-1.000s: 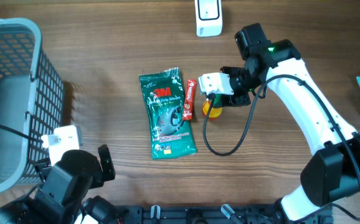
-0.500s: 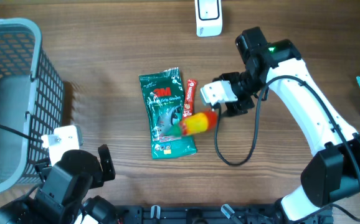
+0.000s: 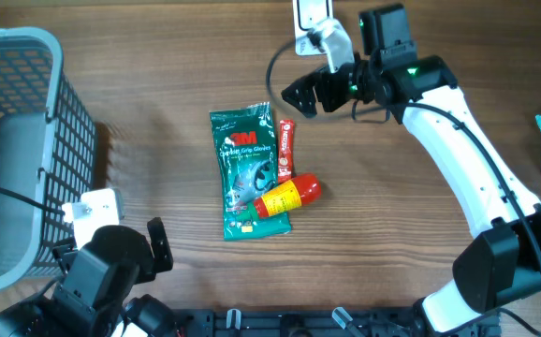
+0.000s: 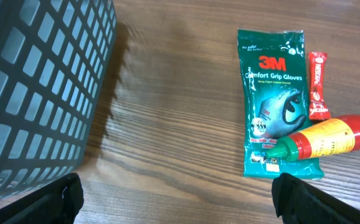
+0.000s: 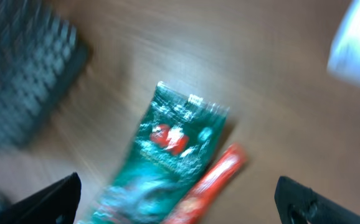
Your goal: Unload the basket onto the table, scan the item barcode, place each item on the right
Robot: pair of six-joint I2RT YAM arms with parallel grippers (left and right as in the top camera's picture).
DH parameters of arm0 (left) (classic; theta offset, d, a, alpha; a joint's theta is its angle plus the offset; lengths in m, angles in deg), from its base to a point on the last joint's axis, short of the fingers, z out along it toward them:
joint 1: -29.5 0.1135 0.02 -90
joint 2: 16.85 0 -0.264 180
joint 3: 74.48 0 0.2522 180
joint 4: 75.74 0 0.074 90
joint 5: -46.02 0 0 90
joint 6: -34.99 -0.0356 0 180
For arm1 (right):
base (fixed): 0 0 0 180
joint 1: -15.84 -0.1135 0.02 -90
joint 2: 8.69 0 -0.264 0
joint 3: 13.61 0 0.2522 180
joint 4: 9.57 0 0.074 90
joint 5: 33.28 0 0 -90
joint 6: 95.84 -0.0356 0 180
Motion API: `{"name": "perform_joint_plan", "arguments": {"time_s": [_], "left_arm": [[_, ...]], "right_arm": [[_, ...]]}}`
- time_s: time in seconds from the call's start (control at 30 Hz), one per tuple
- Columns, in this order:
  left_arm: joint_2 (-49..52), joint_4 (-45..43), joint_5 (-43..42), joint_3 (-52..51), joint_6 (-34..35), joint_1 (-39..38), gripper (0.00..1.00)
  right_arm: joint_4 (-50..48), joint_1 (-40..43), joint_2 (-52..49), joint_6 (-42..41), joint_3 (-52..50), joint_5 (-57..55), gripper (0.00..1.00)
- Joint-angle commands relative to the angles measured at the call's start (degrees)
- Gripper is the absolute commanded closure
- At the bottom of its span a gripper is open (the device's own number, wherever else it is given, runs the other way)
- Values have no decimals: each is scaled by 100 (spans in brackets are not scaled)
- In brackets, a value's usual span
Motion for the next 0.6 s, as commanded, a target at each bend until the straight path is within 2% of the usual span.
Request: {"name": "perform_joint_plan", "arguments": {"time_s": [0.0, 0.07, 0.2, 0.33, 0.43, 0.57], "left_arm": [[-15, -9, -9, 68, 98, 26, 0], [-15, -9, -9, 68, 98, 26, 0], [-15, -9, -9, 68, 98, 26, 0], [-15, -9, -9, 68, 98, 26, 0], [-15, -9, -9, 68, 98, 26, 0], [-15, -9, -9, 68, 98, 26, 0]], "right_arm": [[750, -116, 116, -3978, 44, 52, 0], [929, -229, 116, -4017, -46, 37, 1], [1784, -807, 111, -5969, -363, 31, 5], [2306, -1668, 109, -7180, -586, -595, 7], [2157, -2208, 61, -8273, -866, -1338, 5], [1797, -2481, -424, -8570, -992, -1257, 7]]}}
